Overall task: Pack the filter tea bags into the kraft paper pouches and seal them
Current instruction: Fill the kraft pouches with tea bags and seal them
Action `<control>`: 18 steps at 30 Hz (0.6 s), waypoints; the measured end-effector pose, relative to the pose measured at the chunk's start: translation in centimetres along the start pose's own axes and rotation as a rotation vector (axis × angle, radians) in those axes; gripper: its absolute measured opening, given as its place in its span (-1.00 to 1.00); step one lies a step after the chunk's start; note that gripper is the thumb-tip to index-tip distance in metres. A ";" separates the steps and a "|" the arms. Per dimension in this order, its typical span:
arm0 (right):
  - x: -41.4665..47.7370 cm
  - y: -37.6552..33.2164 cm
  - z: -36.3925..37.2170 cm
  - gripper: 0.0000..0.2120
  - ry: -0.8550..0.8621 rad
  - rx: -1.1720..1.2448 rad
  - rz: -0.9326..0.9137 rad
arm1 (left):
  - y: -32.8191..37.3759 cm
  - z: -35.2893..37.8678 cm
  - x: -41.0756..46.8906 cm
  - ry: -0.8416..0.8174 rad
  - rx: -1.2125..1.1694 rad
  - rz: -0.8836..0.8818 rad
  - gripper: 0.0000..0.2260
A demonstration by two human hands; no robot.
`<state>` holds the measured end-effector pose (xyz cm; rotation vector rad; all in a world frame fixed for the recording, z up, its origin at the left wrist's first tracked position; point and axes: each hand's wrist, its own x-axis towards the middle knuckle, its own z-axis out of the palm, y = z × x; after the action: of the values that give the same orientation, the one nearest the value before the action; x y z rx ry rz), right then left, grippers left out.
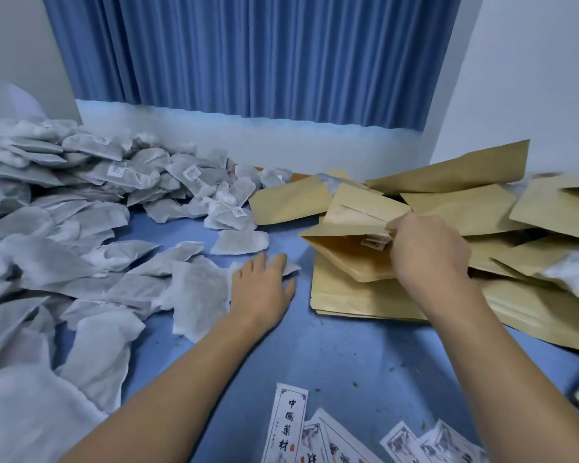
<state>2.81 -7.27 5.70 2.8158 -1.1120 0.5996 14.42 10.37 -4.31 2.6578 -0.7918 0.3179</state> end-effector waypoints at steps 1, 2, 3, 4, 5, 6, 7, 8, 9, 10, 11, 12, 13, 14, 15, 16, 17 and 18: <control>0.0 -0.1 0.1 -0.55 0.000 -0.001 -0.003 | -0.3 0.2 0.2 0.009 -0.005 0.000 -0.72; 0.0 0.0 0.2 -0.54 0.004 -0.001 -0.003 | -0.5 0.2 0.2 0.053 -0.037 -0.008 -0.76; 0.0 0.0 0.3 -0.53 0.009 0.003 -0.001 | -0.6 0.1 0.2 0.120 -0.125 -0.035 -0.77; 0.0 0.1 0.3 -0.53 0.013 0.009 0.003 | -0.6 0.0 -0.1 0.206 -0.262 -0.061 -0.78; 0.0 0.2 0.4 -0.53 0.015 0.014 0.006 | -0.3 -0.4 -0.4 0.314 -0.432 -0.044 -0.77; -0.1 0.2 0.4 -0.53 0.016 0.018 0.008 | 0.1 -1.1 -0.7 0.461 -0.588 0.042 -0.75; -0.1 0.2 0.5 -0.54 0.015 0.021 0.008 | 0.7 -1.7 -1.0 0.629 -0.651 0.182 -0.73; -0.2 0.1 0.6 -0.54 0.013 0.024 0.008 | 1.3 -2.2 -1.2 0.773 -0.604 0.333 -0.73; -0.2 0.1 0.6 -0.55 0.010 0.028 0.008 | 2.0 -2.5 -1.3 0.867 -0.487 0.466 -0.74; -0.3 0.1 0.5 -0.55 0.007 0.034 0.010 | 3.0 -2.5 -1.6 0.919 -0.339 0.563 -0.77; -0.3 0.0 0.4 -0.55 0.005 0.042 0.008 | 3.9 -2.4 -1.9 0.908 -0.198 0.629 -0.78; -0.3 -0.1 0.2 -0.55 0.005 0.049 0.005 | 4.9 -2.2 -2.1 0.829 -0.085 0.663 -0.77; -0.3 -0.1 0.0 -0.55 0.007 0.056 0.007 | 6.0 -1.9 -2.3 0.690 -0.001 0.647 -0.76; -0.2 -0.2 -0.2 -0.55 0.008 0.062 0.010 | 7.1 -1.6 -2.2 0.525 0.054 0.580 -0.77; -0.3 -0.3 -0.3 -0.56 0.006 0.067 0.009 | 8.2 -1.6 -1.8 0.381 0.071 0.496 -0.78; -0.3 -0.4 -0.5 -0.57 0.004 0.071 0.004 | 9.2 -1.4 -0.9 0.262 0.057 0.418 -0.81; -0.3 -0.5 -0.5 -0.58 -0.002 0.073 -0.006 | 10.0 -1.3 0.3 0.168 -0.002 0.340 -0.84; -0.4 -0.7 -0.5 -0.59 -0.009 0.072 -0.018 | 10.7 -1.6 1.4 0.082 -0.095 0.270 -0.85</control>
<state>2.85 -6.41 6.11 2.8890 -1.0872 0.6385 9.33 1.88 0.37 2.4342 -1.1118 0.4431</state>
